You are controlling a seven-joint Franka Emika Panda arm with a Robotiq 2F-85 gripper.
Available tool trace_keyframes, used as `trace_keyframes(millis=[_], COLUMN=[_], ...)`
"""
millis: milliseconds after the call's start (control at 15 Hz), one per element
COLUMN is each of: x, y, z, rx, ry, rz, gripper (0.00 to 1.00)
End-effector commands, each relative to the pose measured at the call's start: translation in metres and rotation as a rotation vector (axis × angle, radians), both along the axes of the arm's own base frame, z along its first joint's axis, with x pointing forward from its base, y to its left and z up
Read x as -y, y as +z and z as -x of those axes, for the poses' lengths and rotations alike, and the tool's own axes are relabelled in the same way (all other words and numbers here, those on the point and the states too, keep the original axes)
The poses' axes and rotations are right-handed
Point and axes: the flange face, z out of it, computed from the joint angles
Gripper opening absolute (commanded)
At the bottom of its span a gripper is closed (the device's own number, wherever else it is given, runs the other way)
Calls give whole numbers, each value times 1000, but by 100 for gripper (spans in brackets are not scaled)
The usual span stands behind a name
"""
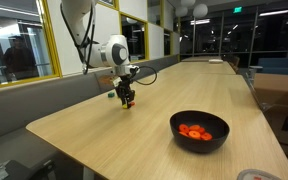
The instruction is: Put some of the rings in the bowl
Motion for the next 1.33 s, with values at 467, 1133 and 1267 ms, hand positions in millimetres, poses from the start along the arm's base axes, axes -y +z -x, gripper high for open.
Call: trace_keyframes(millis=[467, 1133, 1267], x=[150, 276, 287], y=[71, 96, 96], z=[47, 117, 126], rx=[121, 177, 174], ry=[-403, -743, -778], rz=[17, 55, 57], gripper=[24, 24, 24])
